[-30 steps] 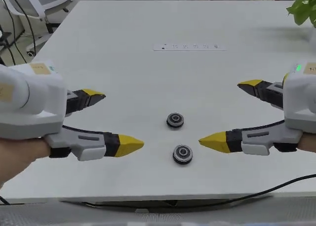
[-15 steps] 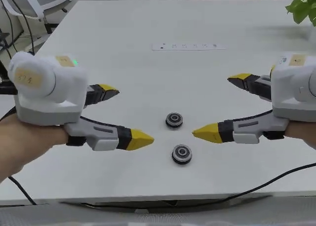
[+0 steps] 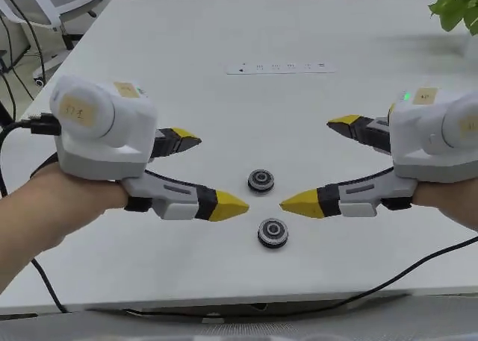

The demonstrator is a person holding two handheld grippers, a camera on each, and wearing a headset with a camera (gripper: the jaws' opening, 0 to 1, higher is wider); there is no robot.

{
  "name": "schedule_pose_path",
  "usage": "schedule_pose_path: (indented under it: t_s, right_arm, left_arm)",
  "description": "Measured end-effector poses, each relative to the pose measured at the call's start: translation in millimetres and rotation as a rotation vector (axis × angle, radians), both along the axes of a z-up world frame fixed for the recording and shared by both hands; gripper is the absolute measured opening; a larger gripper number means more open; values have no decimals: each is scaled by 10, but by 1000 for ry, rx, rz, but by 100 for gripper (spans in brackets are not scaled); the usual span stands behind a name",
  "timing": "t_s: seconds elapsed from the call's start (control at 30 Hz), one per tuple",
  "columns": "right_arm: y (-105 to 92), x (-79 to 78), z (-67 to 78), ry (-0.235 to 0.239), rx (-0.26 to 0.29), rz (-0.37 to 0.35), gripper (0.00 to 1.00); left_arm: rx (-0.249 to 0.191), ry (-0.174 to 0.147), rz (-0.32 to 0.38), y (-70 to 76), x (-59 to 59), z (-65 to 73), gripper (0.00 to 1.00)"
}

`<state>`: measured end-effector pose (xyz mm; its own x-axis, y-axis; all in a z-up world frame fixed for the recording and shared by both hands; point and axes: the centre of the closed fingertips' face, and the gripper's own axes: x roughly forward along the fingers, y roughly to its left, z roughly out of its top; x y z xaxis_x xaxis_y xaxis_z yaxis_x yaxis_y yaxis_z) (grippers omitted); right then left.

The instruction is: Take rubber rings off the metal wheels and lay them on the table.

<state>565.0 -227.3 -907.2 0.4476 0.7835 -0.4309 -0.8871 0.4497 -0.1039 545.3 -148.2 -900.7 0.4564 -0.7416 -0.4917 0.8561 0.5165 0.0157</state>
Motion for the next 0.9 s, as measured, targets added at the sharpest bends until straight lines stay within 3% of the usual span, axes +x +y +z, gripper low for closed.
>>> schedule_pose_path:
  t_s: [0.37, 0.57, 0.67, 0.77, 0.9]
  right_arm:
    - [58, -36, -222, 25, -26, 72, 94]
    - [98, -84, -348, 36, -38, 123, 92]
    - [116, -111, -417, 45, -47, 146, 91]
    - [138, -150, -472, 54, -52, 171, 89]
    - [147, -180, -575, 61, -68, 196, 85]
  left_arm:
    - [0, 28, -65, -174, 13, -153, 77]
    - [23, 36, -99, -231, 8, -263, 75]
    - [27, 58, -124, -276, -32, -316, 73]
    - [51, 55, -142, -298, -46, -385, 71]
    - [48, 70, -164, -342, -78, -455, 70]
